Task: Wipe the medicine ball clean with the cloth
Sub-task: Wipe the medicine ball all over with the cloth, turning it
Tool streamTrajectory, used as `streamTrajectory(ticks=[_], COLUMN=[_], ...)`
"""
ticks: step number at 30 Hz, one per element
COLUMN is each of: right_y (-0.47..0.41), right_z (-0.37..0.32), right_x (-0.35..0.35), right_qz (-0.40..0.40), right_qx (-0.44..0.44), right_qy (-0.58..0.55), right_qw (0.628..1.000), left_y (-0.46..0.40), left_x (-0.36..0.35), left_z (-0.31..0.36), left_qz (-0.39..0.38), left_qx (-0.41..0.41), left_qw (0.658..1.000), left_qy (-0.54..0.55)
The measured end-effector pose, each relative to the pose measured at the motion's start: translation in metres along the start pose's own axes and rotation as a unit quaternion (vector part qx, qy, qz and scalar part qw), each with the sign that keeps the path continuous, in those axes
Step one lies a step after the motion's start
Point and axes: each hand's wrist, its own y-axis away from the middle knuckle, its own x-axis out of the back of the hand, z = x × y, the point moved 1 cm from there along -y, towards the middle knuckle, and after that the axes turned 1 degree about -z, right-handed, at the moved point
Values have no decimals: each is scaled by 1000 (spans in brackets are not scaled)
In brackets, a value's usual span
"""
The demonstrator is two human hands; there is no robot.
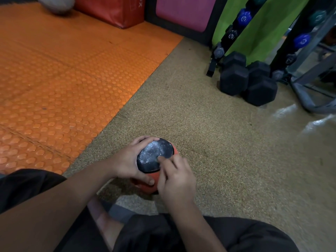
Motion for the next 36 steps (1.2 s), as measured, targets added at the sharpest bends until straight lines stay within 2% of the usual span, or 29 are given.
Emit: streamTrajectory(ticks=[3, 6, 8, 12, 14, 16, 17, 18, 21, 24, 28, 32, 34, 36], right_y=[0, 22, 19, -4, 8, 27, 29, 24, -17, -49, -28, 9, 20, 26], right_z=[-1, -19, -7, 28, 11, -11, -12, -8, 21, 45, 43, 20, 7, -6], right_x=[-1, 4, 8, 7, 8, 12, 15, 17, 14, 7, 13, 31, 33, 31], right_qz=[28, -43, -56, 8, 1, -42, -57, -55, -36, -97, -87, -96, -96, -79], right_qx=[-71, -2, 13, -159, -116, -33, -18, -30, -156, -213, -169, -140, -114, -85], right_qy=[-24, -1, 2, -49, -45, -52, -62, -75, -73, -70, -109, -127, -145, -143], right_qw=[997, 999, 998, 986, 992, 997, 996, 995, 984, 970, 976, 977, 978, 983], left_y=[0, 3, 3, 0, 1, 3, 3, 3, 3, 7, 6, 8, 13, 16], left_x=[2, 3, 2, 2, 3, 4, 4, 4, 8, 14, 24, 36, 28, 18], left_z=[1, 1, 2, 3, 1, 0, 1, 2, 4, 8, 17, 20, 22, 24], left_qz=[-8, -18, -19, -27, -29, -26, -29, -33, -55, -107, -156, -196, -174, -124], left_qx=[2, -1, 3, 20, 6, -4, -6, -9, -10, -27, -9, 72, 107, 106], left_qw=[1000, 1000, 999, 999, 999, 999, 999, 999, 998, 993, 984, 971, 974, 981], left_qy=[-15, -23, -31, -42, -37, -29, -30, -31, -25, -46, -89, -119, -101, -101])
